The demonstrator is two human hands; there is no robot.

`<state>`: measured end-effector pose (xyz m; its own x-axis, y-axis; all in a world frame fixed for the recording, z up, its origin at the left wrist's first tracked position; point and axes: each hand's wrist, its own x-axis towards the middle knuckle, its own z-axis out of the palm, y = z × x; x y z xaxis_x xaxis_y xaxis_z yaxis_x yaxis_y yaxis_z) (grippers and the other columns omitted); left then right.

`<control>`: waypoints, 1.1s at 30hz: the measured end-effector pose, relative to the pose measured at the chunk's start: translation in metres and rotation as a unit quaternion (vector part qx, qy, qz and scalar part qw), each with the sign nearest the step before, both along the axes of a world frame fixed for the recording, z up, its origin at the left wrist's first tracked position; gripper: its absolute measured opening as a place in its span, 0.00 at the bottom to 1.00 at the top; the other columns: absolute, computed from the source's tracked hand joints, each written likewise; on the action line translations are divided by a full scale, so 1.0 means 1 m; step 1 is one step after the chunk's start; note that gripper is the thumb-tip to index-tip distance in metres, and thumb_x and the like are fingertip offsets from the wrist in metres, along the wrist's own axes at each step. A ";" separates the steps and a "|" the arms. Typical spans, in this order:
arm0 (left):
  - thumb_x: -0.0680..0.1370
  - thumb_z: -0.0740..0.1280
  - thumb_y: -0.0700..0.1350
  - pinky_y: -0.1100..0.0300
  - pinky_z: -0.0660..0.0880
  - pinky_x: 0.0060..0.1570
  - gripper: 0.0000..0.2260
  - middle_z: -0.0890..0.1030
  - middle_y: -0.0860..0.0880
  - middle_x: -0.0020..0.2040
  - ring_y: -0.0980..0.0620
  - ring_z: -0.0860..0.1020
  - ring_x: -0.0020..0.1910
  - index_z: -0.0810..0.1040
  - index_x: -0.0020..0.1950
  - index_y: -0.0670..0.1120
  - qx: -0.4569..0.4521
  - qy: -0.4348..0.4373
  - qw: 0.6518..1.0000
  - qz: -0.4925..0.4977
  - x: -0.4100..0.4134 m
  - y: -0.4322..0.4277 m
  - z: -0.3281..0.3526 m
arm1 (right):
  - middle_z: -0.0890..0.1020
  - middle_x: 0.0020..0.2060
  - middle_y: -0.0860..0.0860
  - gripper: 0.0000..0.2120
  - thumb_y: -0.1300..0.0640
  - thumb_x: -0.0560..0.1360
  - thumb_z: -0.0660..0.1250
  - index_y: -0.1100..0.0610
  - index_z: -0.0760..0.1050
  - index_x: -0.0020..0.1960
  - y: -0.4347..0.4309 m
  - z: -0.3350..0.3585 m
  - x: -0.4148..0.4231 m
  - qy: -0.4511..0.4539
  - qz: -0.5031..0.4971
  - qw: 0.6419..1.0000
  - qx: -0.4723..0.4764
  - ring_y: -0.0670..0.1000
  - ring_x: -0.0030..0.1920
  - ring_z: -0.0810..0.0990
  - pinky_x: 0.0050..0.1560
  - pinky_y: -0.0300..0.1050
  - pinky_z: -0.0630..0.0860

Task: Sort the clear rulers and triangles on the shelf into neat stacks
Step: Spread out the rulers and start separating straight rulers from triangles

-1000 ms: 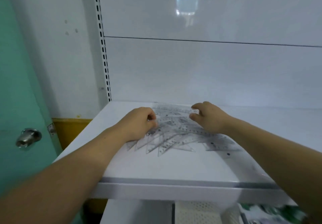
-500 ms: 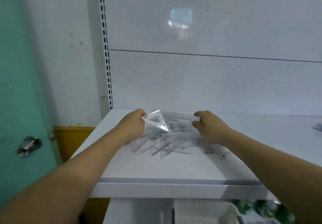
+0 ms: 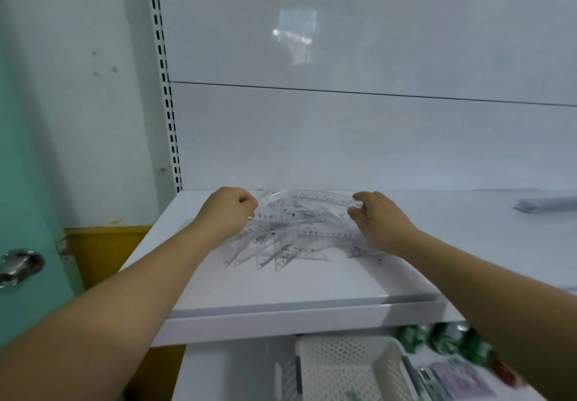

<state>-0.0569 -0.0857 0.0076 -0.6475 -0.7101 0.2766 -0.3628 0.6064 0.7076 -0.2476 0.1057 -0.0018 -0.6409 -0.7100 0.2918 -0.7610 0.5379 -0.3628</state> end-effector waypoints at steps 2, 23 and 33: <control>0.79 0.60 0.44 0.57 0.75 0.45 0.11 0.83 0.49 0.49 0.49 0.79 0.45 0.82 0.47 0.43 -0.061 -0.055 0.996 0.020 0.001 0.002 -0.001 | 0.71 0.64 0.55 0.22 0.48 0.81 0.55 0.56 0.64 0.72 0.008 0.001 -0.001 -0.001 -0.007 1.000 0.003 0.56 0.63 0.71 0.64 0.51 0.68; 0.77 0.60 0.37 0.66 0.70 0.34 0.07 0.80 0.48 0.40 0.54 0.75 0.37 0.77 0.50 0.44 0.140 0.155 0.977 -0.039 -0.112 0.192 0.040 | 0.73 0.64 0.53 0.20 0.51 0.80 0.56 0.53 0.64 0.71 0.183 0.044 -0.107 0.116 -0.066 0.988 -0.078 0.58 0.64 0.68 0.61 0.53 0.67; 0.77 0.62 0.39 0.63 0.71 0.37 0.05 0.81 0.49 0.41 0.52 0.77 0.40 0.76 0.50 0.46 0.116 0.065 0.976 -0.174 -0.267 0.335 0.022 | 0.70 0.67 0.56 0.21 0.51 0.81 0.56 0.55 0.63 0.72 0.385 0.023 -0.199 0.051 -0.189 0.978 -0.065 0.58 0.66 0.69 0.66 0.55 0.68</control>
